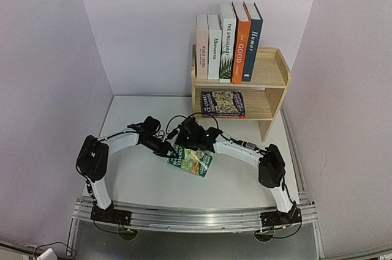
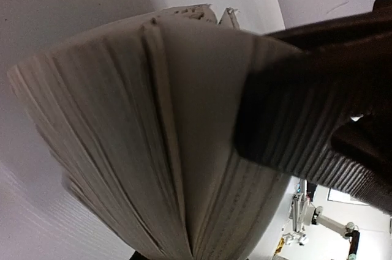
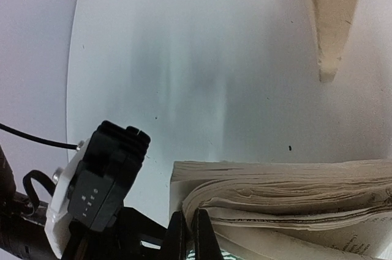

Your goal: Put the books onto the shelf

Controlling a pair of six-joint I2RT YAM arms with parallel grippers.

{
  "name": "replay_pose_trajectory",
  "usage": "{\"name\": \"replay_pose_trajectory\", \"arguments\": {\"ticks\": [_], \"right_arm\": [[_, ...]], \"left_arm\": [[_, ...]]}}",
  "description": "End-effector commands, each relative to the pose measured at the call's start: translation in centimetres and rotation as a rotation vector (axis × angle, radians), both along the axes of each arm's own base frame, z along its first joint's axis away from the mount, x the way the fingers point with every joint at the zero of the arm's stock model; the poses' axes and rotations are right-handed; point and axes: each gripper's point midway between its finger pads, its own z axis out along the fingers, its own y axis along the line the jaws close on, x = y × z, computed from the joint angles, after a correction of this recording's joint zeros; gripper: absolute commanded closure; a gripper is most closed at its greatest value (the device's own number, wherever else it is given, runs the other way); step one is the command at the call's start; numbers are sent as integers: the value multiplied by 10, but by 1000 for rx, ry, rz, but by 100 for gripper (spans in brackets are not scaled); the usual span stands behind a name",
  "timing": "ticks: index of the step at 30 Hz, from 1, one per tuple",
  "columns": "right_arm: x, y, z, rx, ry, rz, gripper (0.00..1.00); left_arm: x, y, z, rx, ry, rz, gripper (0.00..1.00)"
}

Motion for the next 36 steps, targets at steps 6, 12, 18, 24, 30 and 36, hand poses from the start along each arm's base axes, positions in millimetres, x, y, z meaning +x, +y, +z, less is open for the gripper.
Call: {"name": "replay_pose_trajectory", "arguments": {"ticks": [6,12,18,24,30,36], "right_arm": [[-9,-28,92,-137,-394,248,19],[-80,3,78,-373,-721,772,11],[-72,19,53,-581,-989,800,18],[-38,33,8,-855,-1090,812,25],[-27,34,-21,-976,-1115,842,28],[-14,27,-28,-1079,-1114,810,80]], "left_arm": [[54,47,45,-105,282,295,100],[59,52,57,-177,409,353,100],[54,49,63,-240,518,374,100],[52,51,59,-243,543,391,100],[51,53,56,-242,549,398,100],[52,54,52,-238,561,405,100]]}}
